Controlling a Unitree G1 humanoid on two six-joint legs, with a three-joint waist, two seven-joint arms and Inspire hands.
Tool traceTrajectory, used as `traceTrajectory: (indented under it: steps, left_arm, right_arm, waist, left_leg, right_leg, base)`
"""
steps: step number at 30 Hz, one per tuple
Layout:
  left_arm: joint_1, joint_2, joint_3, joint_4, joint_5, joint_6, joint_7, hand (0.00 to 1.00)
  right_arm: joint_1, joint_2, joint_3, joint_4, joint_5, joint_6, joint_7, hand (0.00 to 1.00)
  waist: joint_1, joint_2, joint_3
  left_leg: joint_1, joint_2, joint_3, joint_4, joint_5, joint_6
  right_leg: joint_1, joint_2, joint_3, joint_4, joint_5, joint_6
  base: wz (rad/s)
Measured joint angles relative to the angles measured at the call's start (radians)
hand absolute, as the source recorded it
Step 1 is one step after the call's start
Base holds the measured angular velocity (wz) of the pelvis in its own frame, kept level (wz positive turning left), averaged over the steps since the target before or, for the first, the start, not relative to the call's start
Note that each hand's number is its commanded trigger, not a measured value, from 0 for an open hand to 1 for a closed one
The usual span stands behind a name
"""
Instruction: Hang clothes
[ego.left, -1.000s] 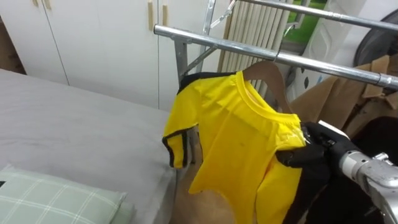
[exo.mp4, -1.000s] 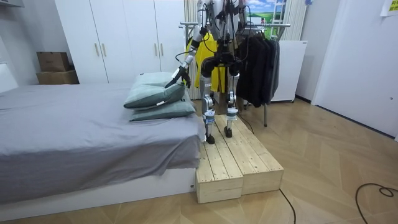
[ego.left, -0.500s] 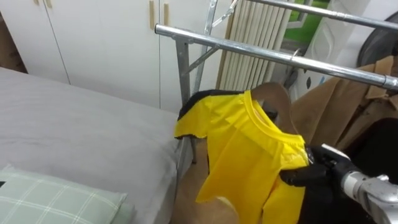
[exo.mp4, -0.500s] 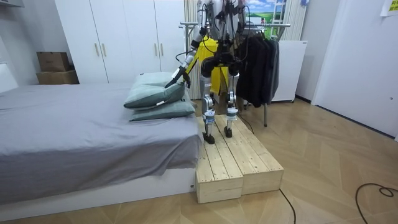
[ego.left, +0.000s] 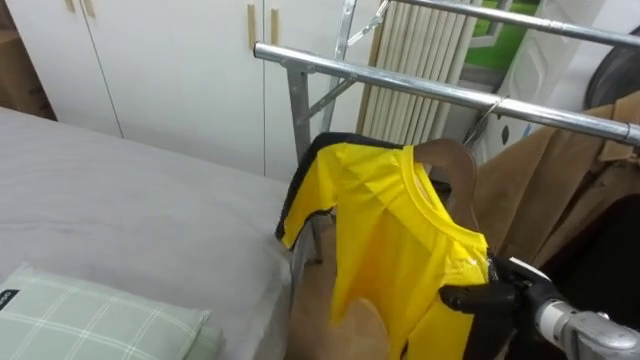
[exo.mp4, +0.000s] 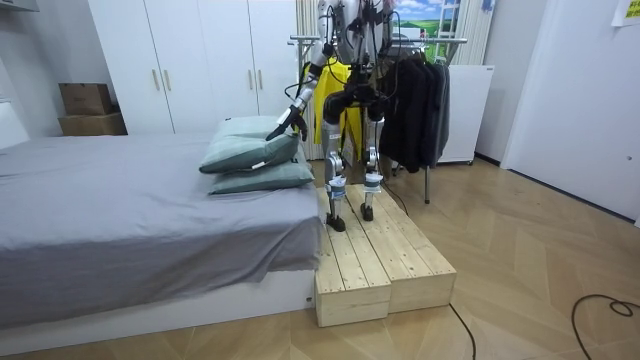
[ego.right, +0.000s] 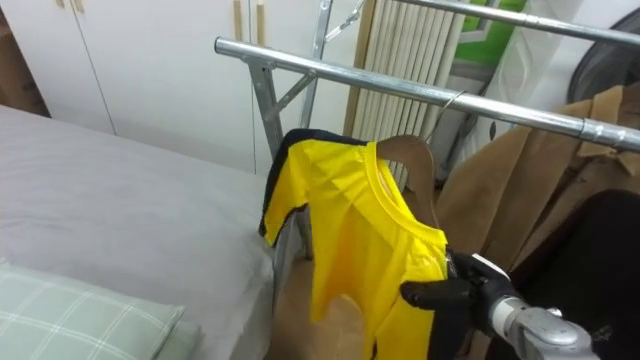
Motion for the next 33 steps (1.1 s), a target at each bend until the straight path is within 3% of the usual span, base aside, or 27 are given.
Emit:
traceTrajectory:
  steps: [12,13,16,17,18,19,20,33]
  left_arm:
    - [0.001,-0.002,0.002,0.004,-0.002,0.000,0.005,0.00]
    - [0.001,-0.002,0.002,0.004,-0.002,-0.003,0.011,0.00]
    - [0.001,-0.004,0.002,0.004,-0.002,-0.005,0.020,0.00]
    - [0.001,-0.004,0.002,0.004,-0.002,-0.005,0.021,0.00]
    - [0.001,-0.004,0.002,0.004,-0.002,-0.005,0.021,0.00]
    - [0.001,-0.004,0.002,0.004,-0.002,-0.005,0.021,0.00]
    - [0.001,-0.004,0.002,0.004,-0.003,-0.005,0.022,0.00]
    - [0.001,0.001,0.003,0.018,-0.039,-0.007,0.024,0.00]
  right_arm:
    - [0.020,0.030,0.001,0.024,0.000,-0.044,-0.065,1.00]
    - [0.020,0.030,0.001,0.025,0.000,-0.045,-0.068,0.80]
    - [0.021,0.030,0.001,0.035,0.007,-0.051,-0.078,0.80]
    - [0.020,0.030,0.001,0.035,0.008,-0.051,-0.084,0.65]
    - [0.020,0.030,0.001,0.035,0.009,-0.051,-0.086,0.39]
    - [0.020,0.030,0.001,0.035,0.011,-0.051,-0.086,0.06]
    - [0.020,0.030,0.001,0.035,0.012,-0.051,-0.090,0.00]
    - [0.021,0.029,-0.003,0.031,0.060,-0.052,-0.130,0.00]
  waist:
    - [-0.001,-0.004,-0.0007]
    - [-0.002,-0.005,-0.0009]
    - [-0.002,-0.007,-0.0019]
    - [-0.002,-0.007,-0.0021]
    - [-0.002,-0.007,-0.0021]
    - [-0.002,-0.007,-0.0021]
    - [-0.002,-0.007,-0.0021]
    - [-0.015,-0.007,-0.0025]
  left_leg:
    - [0.016,-0.002,-0.002,0.001,0.000,0.000]
    - [0.016,-0.002,-0.002,0.002,0.000,0.000]
    - [0.016,-0.002,-0.001,0.005,0.000,0.000]
    - [0.016,-0.002,-0.002,0.006,0.000,0.000]
    - [0.016,-0.002,-0.002,0.006,0.000,0.000]
    - [0.016,-0.002,-0.002,0.006,0.000,0.000]
    - [0.016,-0.002,-0.004,0.006,0.000,0.000]
    - [0.016,-0.002,-0.003,-0.002,0.000,0.000]
  right_leg:
    - [0.010,-0.002,0.001,-0.001,-0.007,0.003]
    - [0.011,-0.002,0.003,-0.001,-0.007,0.004]
    - [0.013,-0.002,0.004,-0.001,-0.007,0.003]
    - [0.014,-0.002,0.004,-0.001,-0.007,0.003]
    - [0.014,-0.002,0.004,-0.001,-0.007,0.002]
    - [0.014,-0.002,0.004,-0.001,-0.006,0.002]
    - [0.014,-0.002,0.003,-0.001,-0.006,0.002]
    - [0.016,0.000,0.001,-0.001,-0.006,0.003]
  base:
    - [0.00]
    - [0.00]
    - [0.00]
    - [0.00]
    - [0.00]
    - [0.00]
    - [0.00]
    - [0.00]
